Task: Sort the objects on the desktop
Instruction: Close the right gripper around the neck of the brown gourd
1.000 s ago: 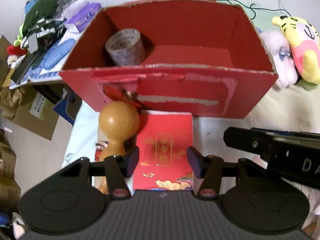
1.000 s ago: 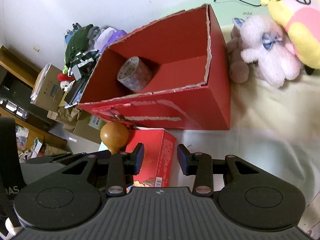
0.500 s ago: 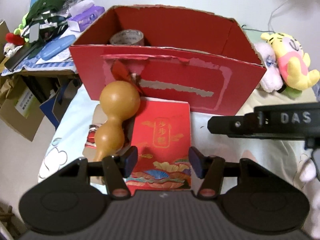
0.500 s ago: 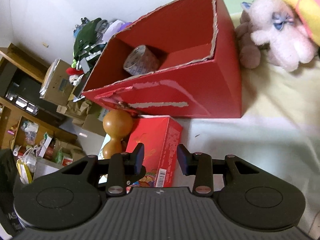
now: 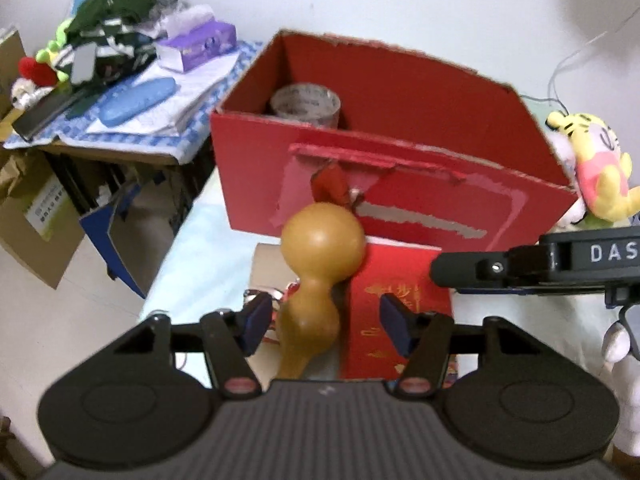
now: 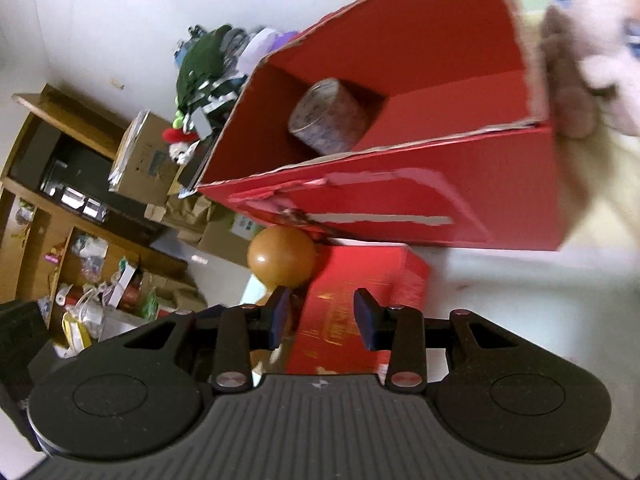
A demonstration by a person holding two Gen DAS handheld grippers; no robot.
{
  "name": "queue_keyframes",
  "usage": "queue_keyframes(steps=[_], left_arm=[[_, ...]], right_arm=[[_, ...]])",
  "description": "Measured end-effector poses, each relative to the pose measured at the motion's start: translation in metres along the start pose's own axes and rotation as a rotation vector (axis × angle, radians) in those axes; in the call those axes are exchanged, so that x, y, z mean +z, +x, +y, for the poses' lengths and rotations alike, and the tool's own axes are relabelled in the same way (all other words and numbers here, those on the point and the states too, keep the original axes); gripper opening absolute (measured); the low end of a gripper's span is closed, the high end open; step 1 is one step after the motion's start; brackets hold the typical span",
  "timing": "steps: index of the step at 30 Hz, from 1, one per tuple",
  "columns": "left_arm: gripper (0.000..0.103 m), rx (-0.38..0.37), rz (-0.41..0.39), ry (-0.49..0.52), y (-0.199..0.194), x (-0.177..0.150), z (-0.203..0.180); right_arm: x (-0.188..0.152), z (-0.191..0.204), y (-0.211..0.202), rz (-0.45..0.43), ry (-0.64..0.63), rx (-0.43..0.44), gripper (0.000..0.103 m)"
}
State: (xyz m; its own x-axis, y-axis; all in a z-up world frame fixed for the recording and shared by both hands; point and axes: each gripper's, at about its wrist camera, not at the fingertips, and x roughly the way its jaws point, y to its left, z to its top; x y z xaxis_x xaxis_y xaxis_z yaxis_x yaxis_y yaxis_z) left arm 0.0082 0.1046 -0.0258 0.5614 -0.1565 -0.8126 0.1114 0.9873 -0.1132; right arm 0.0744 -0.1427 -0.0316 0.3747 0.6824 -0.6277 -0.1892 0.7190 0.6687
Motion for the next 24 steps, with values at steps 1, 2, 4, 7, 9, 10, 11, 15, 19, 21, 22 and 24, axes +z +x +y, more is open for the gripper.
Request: queue_keyframes(steps=[1, 2, 4, 7, 9, 10, 11, 15, 19, 21, 22, 24], left_arm=[[0.06, -0.006, 0.009, -0.003, 0.004, 0.0, 0.002], [0.06, -0.012, 0.015, -0.002, 0.007, 0.001, 0.004], [0.059, -0.029, 0.02, 0.005, 0.012, 0.004, 0.007], [0.054, -0.063, 0.036, 0.017, 0.02, 0.006, 0.008], [0.05, -0.064, 0.052, 0.024, 0.026, 0.009, 0.01], [0.05, -0.077, 0.06, 0.018, 0.029, 0.01, 0.013], [0.05, -0.092, 0.066, 0.011, 0.031, 0.011, 0.015], [0.049, -0.113, 0.075, 0.026, 0.037, 0.013, 0.017], [0.046, -0.13, 0.089, 0.033, 0.041, 0.016, 0.02], [0.045, -0.138, 0.092, 0.032, 0.045, 0.018, 0.024], [0.045, -0.143, 0.093, 0.028, 0.045, 0.018, 0.025], [0.044, -0.157, 0.098, 0.014, 0.046, 0.02, 0.028]], right_arm=[[0.001, 0.003, 0.004, 0.007, -0.008, 0.004, 0.04], [0.002, 0.007, 0.009, 0.017, -0.018, 0.008, 0.04], [0.003, 0.014, 0.018, 0.036, -0.034, 0.014, 0.041], [0.007, 0.02, 0.031, 0.055, -0.043, 0.022, 0.042], [0.01, 0.021, 0.039, 0.068, -0.035, 0.024, 0.042], [0.012, 0.021, 0.043, 0.073, -0.03, 0.024, 0.042], [0.013, 0.022, 0.047, 0.077, -0.025, 0.024, 0.042], [0.015, 0.023, 0.058, 0.093, -0.012, 0.022, 0.044], [0.015, 0.026, 0.064, 0.094, -0.012, 0.011, 0.047], [0.015, 0.026, 0.068, 0.096, -0.007, 0.013, 0.051], [0.014, 0.026, 0.069, 0.093, -0.005, 0.013, 0.051], [0.013, 0.029, 0.07, 0.076, -0.011, 0.008, 0.057]])
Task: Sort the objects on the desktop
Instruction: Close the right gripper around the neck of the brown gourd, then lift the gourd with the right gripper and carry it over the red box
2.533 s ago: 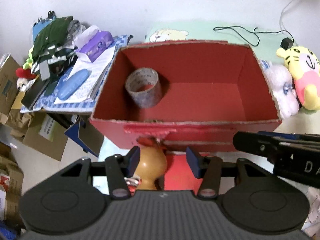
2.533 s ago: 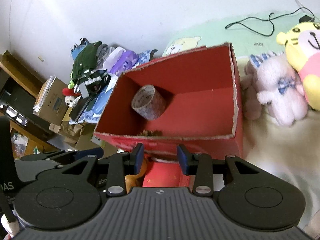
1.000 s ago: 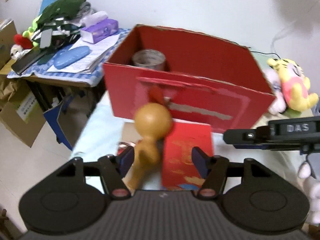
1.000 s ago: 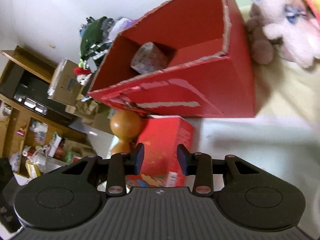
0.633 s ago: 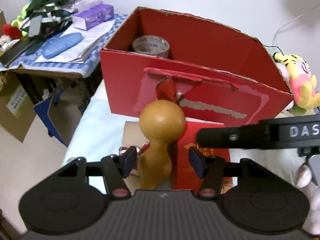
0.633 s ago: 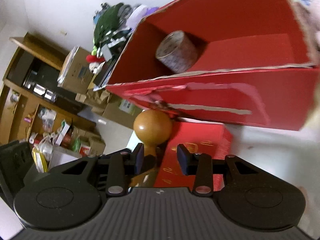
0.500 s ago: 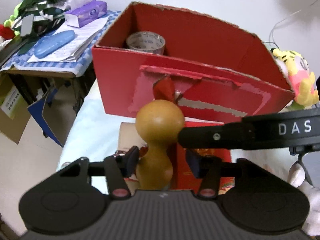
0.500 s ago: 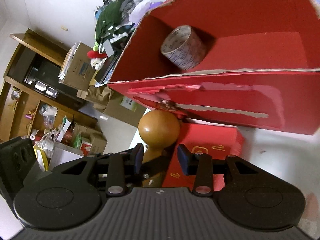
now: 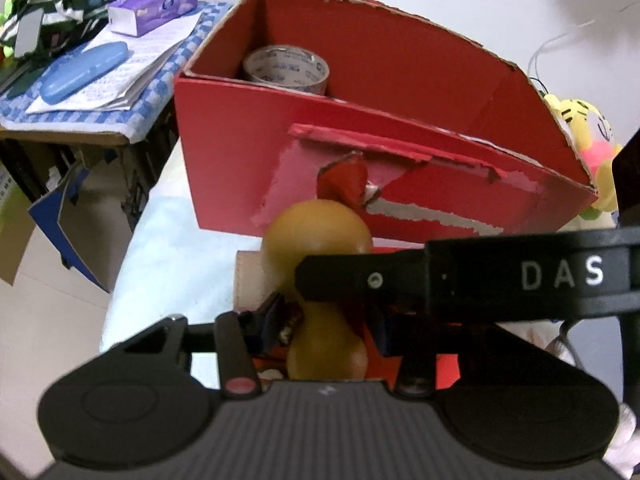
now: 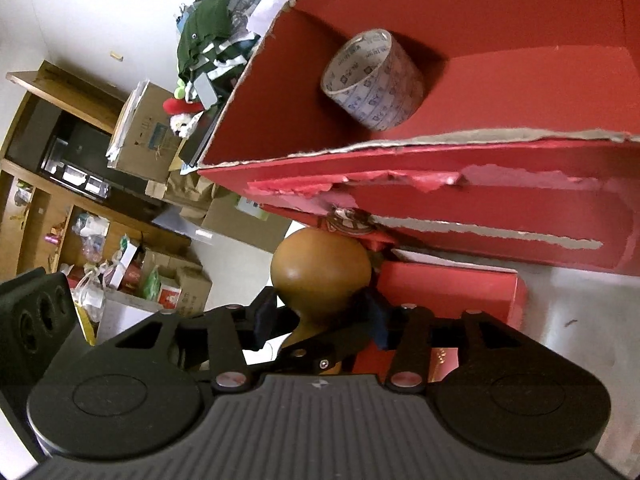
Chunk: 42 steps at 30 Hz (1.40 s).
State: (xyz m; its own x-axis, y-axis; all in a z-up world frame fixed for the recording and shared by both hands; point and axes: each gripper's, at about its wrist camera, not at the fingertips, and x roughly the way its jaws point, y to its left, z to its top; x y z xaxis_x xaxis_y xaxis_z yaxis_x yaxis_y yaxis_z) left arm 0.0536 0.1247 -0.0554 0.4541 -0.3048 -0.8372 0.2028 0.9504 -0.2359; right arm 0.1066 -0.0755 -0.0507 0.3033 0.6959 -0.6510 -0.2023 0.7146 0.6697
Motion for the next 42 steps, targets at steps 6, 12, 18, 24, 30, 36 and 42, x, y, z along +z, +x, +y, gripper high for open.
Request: queue_keyframes(steps=[6, 12, 18, 24, 30, 36, 42], left_arm=[[0.04, -0.016, -0.007, -0.007, -0.001, -0.002, 0.003], [0.033, -0.015, -0.007, 0.022, -0.007, -0.006, -0.003], [0.033, -0.027, -0.036, 0.057, -0.028, -0.006, -0.02], [0.032, -0.084, -0.043, 0.116, -0.043, -0.003, -0.055], [0.032, -0.147, -0.047, 0.212, -0.044, 0.005, -0.108], [0.032, -0.221, -0.068, 0.298, -0.048, 0.017, -0.157], [0.032, -0.25, -0.147, 0.37, -0.062, 0.039, -0.19]], right_arm=[[-0.003, 0.009, 0.005, -0.016, -0.028, -0.024, 0.06], [-0.008, 0.015, 0.009, -0.014, -0.075, -0.06, 0.053], [-0.012, 0.015, -0.007, -0.037, -0.055, -0.039, 0.053], [-0.019, 0.015, -0.046, -0.088, -0.049, -0.027, 0.052], [-0.027, 0.0, -0.092, -0.173, 0.004, -0.067, 0.052], [-0.034, -0.015, -0.14, -0.287, 0.04, -0.113, 0.052], [-0.027, -0.017, -0.179, -0.392, 0.026, -0.153, 0.052]])
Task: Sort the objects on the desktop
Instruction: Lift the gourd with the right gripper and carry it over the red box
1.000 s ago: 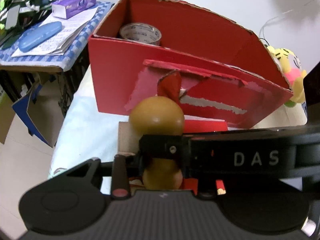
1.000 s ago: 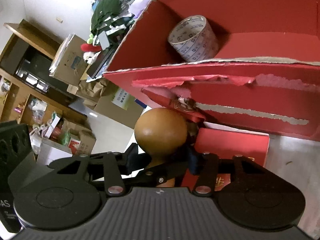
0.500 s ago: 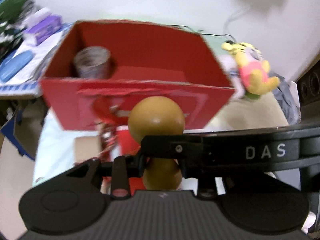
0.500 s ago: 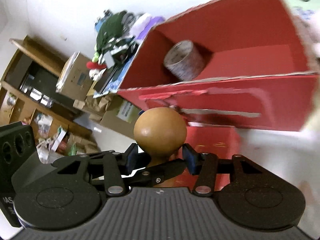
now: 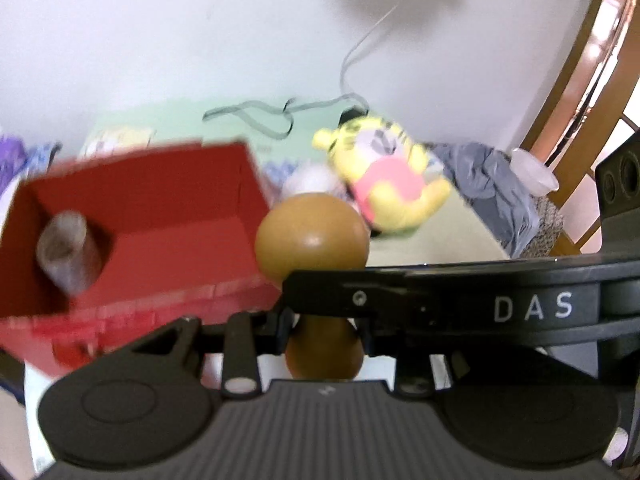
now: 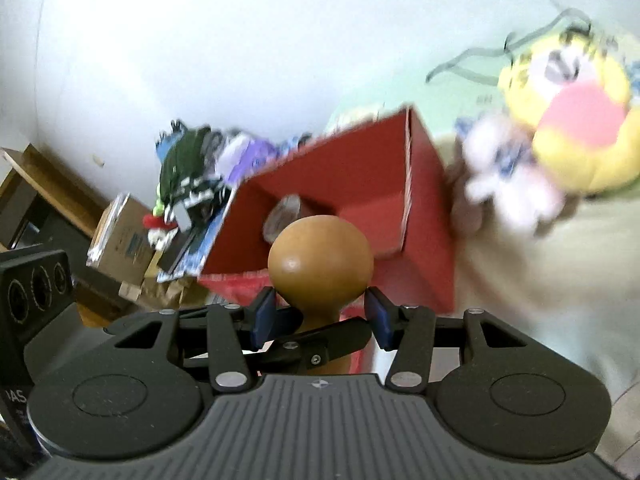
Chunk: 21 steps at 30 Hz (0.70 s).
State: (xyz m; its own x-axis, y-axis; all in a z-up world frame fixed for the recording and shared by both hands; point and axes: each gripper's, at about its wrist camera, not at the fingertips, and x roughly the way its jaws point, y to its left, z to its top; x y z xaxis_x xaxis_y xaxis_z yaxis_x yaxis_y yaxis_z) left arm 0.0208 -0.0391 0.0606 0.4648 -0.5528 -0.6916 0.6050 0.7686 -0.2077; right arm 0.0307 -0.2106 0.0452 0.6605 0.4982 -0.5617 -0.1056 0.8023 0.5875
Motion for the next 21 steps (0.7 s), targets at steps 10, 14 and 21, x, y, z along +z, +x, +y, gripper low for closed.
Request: queue_keyframes(steps=[10, 14, 21], left_arm=[[0.033, 0.078, -0.144, 0.06, -0.015, 0.07, 0.022], [0.033, 0.098, -0.162, 0.048, -0.014, 0.091, 0.054], [0.033, 0.117, -0.08, -0.022, 0.02, 0.091, 0.114]], right_arm=[[0.068, 0.027, 0.003, -0.123, -0.113, 0.03, 0.052], [0.091, 0.036, 0.022, -0.134, -0.137, 0.06, 0.052], [0.108, 0.05, 0.087, -0.083, -0.194, 0.049, 0.052]])
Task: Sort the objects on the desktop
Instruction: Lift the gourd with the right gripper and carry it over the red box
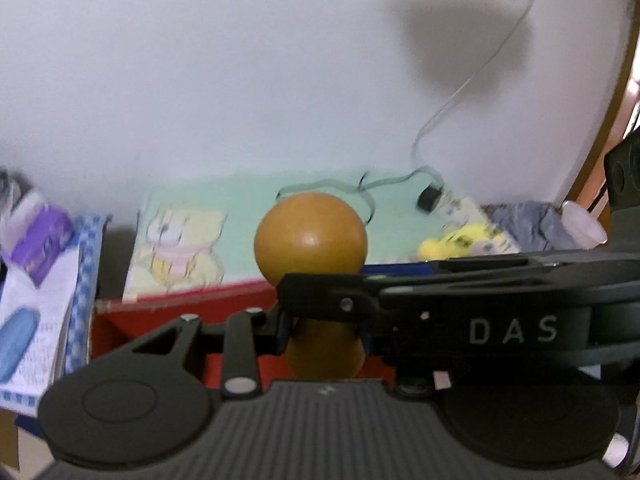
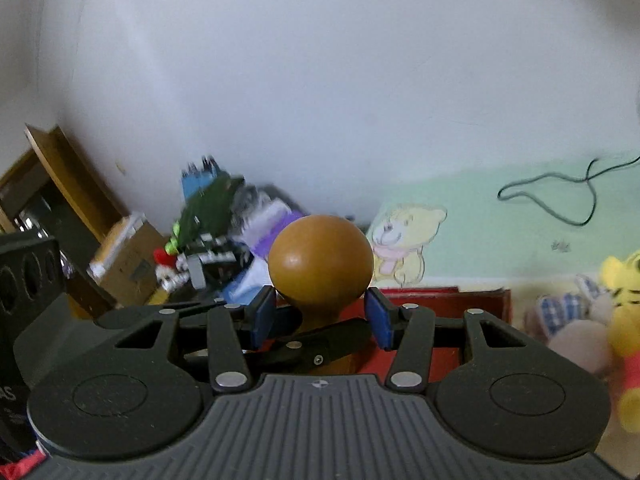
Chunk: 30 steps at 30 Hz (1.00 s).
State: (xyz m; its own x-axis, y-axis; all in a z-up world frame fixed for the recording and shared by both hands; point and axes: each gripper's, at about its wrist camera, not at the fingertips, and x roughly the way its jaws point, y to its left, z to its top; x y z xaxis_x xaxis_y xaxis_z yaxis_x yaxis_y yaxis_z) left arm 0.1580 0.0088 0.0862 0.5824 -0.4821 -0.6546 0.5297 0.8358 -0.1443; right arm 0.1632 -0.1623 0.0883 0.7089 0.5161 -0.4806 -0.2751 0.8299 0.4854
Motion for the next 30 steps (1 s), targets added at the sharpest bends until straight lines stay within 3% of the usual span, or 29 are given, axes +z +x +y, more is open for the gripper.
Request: queue_keyframes(steps=[8, 16, 24, 30], left_arm=[[0.034, 0.014, 0.218, -0.087, 0.063, -0.036, 0.046], [0.035, 0.094, 0.441, -0.089, 0.112, -0.057, 0.07], [0.037, 0.118, 0.583, -0.165, 0.134, -0.057, 0.087], [0.04, 0.206, 0.579, -0.129, 0.128, -0.056, 0.084]], right_arm=[[-0.027, -0.021, 0.079, 0.24, 0.096, -0.021, 0.052], [-0.045, -0.048, 0.137, 0.466, 0.241, -0.011, 0.052], [-0.05, -0.051, 0.162, 0.566, 0.263, -0.015, 0.052], [-0.05, -0.053, 0.177, 0.615, 0.265, -0.016, 0.051]])
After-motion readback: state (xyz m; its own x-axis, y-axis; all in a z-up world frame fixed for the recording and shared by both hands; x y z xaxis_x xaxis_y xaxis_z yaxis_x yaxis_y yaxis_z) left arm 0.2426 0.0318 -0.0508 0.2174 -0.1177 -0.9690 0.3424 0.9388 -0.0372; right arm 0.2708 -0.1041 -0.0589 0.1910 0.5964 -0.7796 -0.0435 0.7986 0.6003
